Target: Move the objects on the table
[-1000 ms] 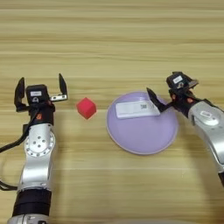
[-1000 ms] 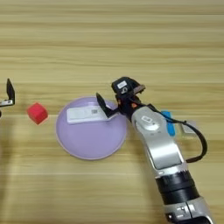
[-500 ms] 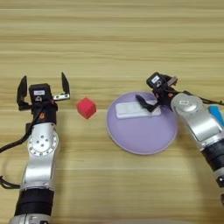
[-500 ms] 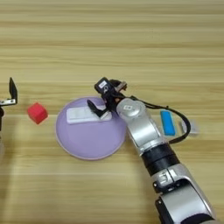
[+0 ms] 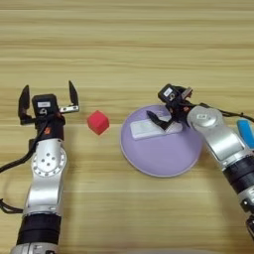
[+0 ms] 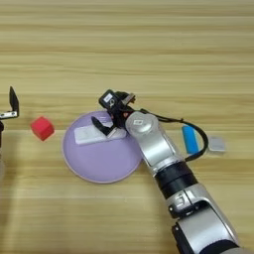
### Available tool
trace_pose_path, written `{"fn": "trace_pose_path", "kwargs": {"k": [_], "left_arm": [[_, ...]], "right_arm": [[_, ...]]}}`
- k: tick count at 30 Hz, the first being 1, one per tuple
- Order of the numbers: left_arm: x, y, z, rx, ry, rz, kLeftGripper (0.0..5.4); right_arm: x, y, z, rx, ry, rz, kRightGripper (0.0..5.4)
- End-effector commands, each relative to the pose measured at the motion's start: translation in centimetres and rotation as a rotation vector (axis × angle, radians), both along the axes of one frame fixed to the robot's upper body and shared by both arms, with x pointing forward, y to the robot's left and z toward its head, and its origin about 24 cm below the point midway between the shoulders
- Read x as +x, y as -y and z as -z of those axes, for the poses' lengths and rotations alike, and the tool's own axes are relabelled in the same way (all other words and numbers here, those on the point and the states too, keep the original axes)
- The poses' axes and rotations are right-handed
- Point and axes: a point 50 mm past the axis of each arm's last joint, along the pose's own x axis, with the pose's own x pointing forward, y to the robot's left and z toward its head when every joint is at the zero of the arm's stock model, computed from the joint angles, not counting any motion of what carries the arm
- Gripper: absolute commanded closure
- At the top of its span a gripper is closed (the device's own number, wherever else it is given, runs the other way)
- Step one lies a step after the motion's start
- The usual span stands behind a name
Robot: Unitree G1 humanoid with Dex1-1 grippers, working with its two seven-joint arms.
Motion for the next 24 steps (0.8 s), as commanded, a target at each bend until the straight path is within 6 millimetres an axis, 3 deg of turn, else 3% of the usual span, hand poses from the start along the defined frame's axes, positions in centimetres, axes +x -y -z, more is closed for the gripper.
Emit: {"fn": "trace_pose_path", "kwargs": {"k": [1, 11, 24], "left_arm": [[0.0, 0.2, 0.0, -0.003, -0.008, -0.006, 0.02], [0.0, 0.2, 0.0, -0.005, -0.010, -0.011, 0.02], [0.0, 0.2, 0.1, -0.001, -0.012, -0.013, 0.02]], "right_arm": [[-0.5, 0.2, 0.4, -0.042, -0.025, -0.015, 0.00], [-2.4, 0.6, 1.4, -0.106, -0.084, -0.073, 0.00], [-0.1, 0.0, 1.1, -0.061, -0.057, -0.030, 0.00]]}}
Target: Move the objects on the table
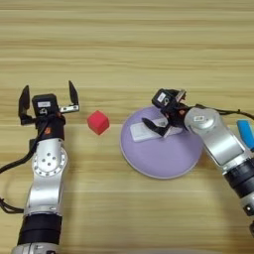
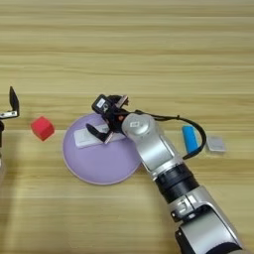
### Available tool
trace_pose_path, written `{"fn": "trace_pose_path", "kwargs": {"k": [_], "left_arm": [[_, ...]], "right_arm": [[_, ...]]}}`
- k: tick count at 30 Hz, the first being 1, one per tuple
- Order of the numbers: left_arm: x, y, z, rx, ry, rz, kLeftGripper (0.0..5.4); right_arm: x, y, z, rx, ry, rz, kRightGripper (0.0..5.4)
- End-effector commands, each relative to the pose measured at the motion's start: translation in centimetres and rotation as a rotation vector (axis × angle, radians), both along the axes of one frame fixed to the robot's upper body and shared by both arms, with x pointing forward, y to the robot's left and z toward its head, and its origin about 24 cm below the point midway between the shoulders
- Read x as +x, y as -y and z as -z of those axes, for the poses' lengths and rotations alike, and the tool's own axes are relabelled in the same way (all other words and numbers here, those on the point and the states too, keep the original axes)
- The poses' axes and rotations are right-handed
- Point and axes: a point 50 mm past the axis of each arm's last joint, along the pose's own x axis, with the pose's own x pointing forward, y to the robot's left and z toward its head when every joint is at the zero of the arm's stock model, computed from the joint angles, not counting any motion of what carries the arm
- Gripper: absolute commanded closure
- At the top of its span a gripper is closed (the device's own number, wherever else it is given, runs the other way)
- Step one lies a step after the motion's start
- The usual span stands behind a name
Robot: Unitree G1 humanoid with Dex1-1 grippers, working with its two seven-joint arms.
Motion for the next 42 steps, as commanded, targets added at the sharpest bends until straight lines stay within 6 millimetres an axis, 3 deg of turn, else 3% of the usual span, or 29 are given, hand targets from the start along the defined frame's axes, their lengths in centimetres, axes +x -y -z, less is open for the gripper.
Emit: {"fn": "trace_pose_path", "kwargs": {"k": [1, 12, 19, 25, 34, 37, 42], "left_arm": [[0.0, 0.1, 0.0, 0.007, -0.008, -0.004, 0.02], [0.1, 0.0, -0.1, 0.009, -0.007, -0.007, 0.02], [-0.1, 0.2, -0.2, 0.007, -0.005, -0.008, 0.02], [-0.2, 0.3, -0.2, 0.004, -0.006, -0.008, 0.02], [-0.2, 0.5, -0.2, -0.001, -0.007, -0.008, 0.02], [-0.2, 0.4, -0.2, 0.000, -0.008, -0.008, 0.02], [-0.2, 0.4, -0.2, 0.001, -0.008, -0.008, 0.02]], "right_arm": [[0.2, 0.7, 0.9, -0.011, -0.031, 0.045, 0.00], [0.2, -1.3, 0.7, -0.021, -0.040, -0.020, 0.00], [-0.4, -1.3, 1.6, -0.027, -0.288, 0.002, 0.00], [-1.2, -1.6, 0.7, -0.034, -0.408, -0.031, 0.00], [-2.2, 0.2, -0.8, -0.095, -0.324, -0.015, 0.00], [-1.8, 0.3, -2.0, -0.096, -0.243, -0.010, 0.00], [-1.0, 1.0, -1.5, -0.139, -0.183, 0.019, 0.00]]}}
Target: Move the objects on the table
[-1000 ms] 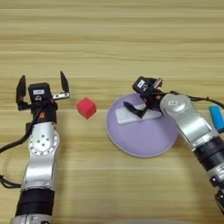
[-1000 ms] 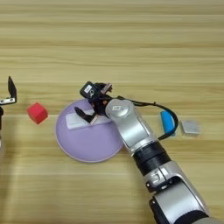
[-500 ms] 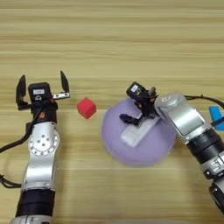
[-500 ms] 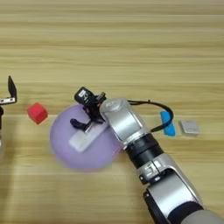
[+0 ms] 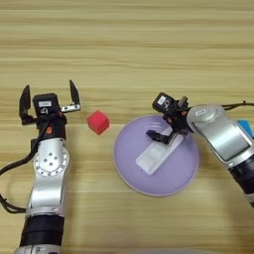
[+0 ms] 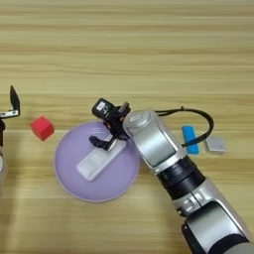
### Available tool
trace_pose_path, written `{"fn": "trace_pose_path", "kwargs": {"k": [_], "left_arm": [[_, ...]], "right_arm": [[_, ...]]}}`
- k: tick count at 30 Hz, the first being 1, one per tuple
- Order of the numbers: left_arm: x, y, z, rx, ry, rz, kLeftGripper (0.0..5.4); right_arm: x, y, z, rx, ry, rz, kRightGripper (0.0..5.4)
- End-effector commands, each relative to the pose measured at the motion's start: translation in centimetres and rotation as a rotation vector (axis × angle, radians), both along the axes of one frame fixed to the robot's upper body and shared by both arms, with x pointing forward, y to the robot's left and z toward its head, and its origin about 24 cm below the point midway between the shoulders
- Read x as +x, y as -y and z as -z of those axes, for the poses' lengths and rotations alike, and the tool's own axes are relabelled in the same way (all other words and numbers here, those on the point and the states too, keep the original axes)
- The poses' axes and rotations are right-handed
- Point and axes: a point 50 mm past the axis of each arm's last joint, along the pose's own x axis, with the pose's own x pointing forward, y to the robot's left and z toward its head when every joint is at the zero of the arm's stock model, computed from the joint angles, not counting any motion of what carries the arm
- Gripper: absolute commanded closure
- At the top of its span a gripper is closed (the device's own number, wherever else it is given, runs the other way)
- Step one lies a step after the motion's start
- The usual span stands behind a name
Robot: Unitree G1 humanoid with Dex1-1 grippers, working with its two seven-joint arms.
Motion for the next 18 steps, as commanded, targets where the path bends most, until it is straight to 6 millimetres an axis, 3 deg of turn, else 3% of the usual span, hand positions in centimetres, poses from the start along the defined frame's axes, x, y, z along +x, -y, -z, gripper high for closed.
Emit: {"fn": "trace_pose_path", "kwargs": {"k": [1, 11, 18], "left_arm": [[0.0, 0.1, 0.1, 0.011, -0.012, -0.002, 0.02], [0.0, 0.1, 0.1, 0.012, -0.012, -0.001, 0.02], [-0.1, 0.2, 0.1, 0.010, -0.013, 0.000, 0.02]], "right_arm": [[1.1, 1.0, 0.3, -0.068, 0.097, 0.025, 0.00], [2.5, 2.5, 3.9, -0.158, 0.130, 0.065, 0.00], [2.7, 2.3, 4.3, -0.154, 0.156, 0.049, 0.00]]}}
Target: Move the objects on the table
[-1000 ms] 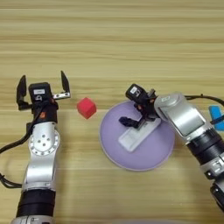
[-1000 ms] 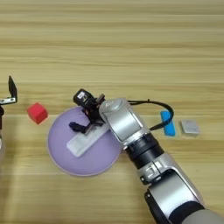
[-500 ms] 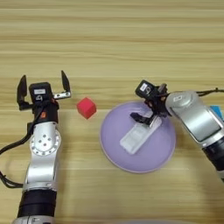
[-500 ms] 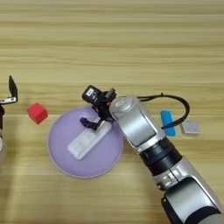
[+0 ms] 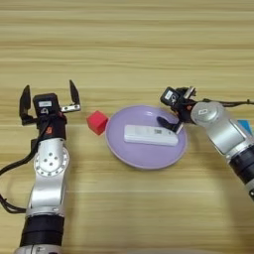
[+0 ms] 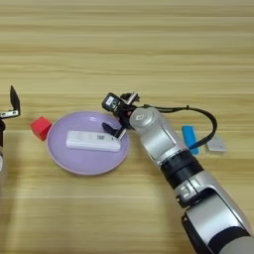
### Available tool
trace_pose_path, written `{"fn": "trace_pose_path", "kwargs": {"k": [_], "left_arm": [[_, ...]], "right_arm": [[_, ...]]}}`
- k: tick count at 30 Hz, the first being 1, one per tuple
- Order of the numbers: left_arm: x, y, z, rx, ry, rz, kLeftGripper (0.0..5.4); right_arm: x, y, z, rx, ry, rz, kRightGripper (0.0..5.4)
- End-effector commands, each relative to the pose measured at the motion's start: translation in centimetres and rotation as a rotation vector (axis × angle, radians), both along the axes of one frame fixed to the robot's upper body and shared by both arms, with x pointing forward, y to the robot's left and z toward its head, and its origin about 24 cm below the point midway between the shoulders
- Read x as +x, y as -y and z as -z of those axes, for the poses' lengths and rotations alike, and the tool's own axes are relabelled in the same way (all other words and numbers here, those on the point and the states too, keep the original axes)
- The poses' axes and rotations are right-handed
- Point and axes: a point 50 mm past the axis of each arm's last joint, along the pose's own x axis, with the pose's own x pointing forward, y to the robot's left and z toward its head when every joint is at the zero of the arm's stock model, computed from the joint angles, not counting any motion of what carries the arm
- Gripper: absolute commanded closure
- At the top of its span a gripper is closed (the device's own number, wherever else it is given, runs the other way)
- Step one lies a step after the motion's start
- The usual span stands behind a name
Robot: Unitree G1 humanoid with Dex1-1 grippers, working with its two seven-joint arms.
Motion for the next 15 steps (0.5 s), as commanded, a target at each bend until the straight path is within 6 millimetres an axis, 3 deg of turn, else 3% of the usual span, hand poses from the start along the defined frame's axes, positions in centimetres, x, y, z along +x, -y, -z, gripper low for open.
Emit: {"fn": "trace_pose_path", "kwargs": {"k": [1, 15], "left_arm": [[0.0, 0.2, 0.1, 0.010, -0.013, 0.000, 0.02], [0.0, 0.2, 0.1, 0.010, -0.013, 0.001, 0.02]], "right_arm": [[-0.5, 0.5, 1.8, -0.056, -0.045, 0.010, 0.00], [1.0, 1.8, 0.6, -0.094, 0.063, 0.049, 0.00]]}}
